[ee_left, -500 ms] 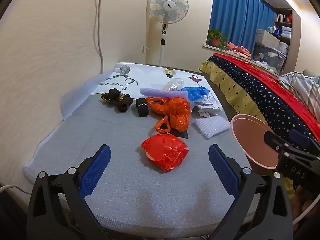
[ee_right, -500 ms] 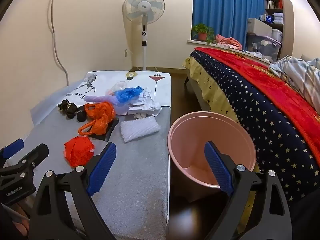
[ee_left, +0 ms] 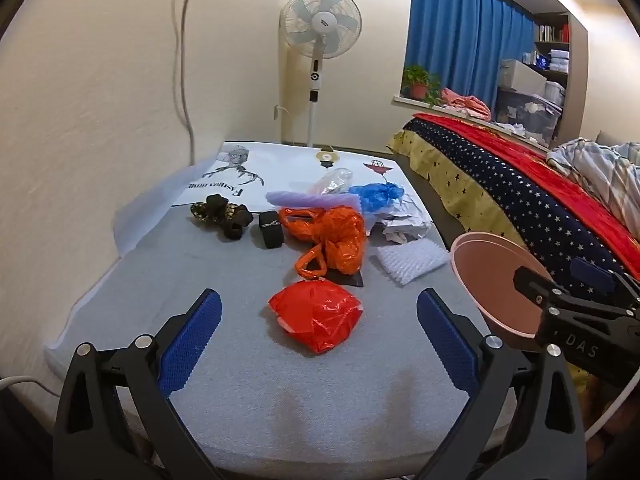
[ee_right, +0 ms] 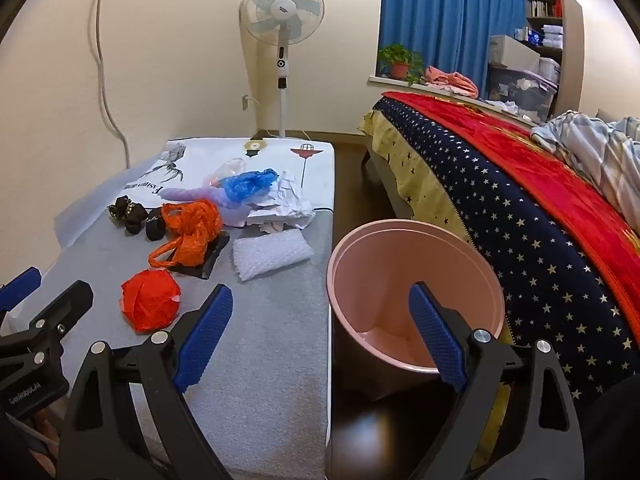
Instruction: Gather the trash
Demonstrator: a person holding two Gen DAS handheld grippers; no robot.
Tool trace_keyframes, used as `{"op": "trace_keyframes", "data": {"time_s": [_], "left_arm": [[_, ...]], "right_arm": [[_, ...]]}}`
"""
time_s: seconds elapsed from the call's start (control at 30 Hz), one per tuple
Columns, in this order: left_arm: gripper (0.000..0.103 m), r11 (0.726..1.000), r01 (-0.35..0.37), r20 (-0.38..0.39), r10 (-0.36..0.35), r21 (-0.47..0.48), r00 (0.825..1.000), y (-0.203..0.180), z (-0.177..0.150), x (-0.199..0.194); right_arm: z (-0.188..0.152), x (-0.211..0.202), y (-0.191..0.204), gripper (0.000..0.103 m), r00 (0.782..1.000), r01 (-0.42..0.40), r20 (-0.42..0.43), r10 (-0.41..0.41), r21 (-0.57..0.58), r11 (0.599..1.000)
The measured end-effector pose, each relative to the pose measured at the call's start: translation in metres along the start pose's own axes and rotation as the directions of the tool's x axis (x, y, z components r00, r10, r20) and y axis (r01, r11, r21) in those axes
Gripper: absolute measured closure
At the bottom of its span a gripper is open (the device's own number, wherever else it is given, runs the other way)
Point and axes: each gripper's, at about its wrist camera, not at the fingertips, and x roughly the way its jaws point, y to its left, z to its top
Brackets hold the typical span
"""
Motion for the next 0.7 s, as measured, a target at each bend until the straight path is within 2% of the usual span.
{"op": "trace_keyframes", "data": {"time_s": [0.2, 0.7], "left_arm": [[0.008, 0.999, 0.011, -0.005, -0.011, -0.045, 1.0, 0.009, -0.005, -0.004], [0.008, 0.999, 0.013, -0.016, -0.013, -0.029, 1.0, 0.007, -0.006, -0.003]], "right_arm": [[-0.001, 0.0, -0.001, 0.015, 1.0, 0.015, 0.003, -0.015, -0.004, 1.0], [0.001, 0.0, 0.0, 0.015, 1.0, 0.017, 0.005, -0.017, -0.007, 1.0]]}}
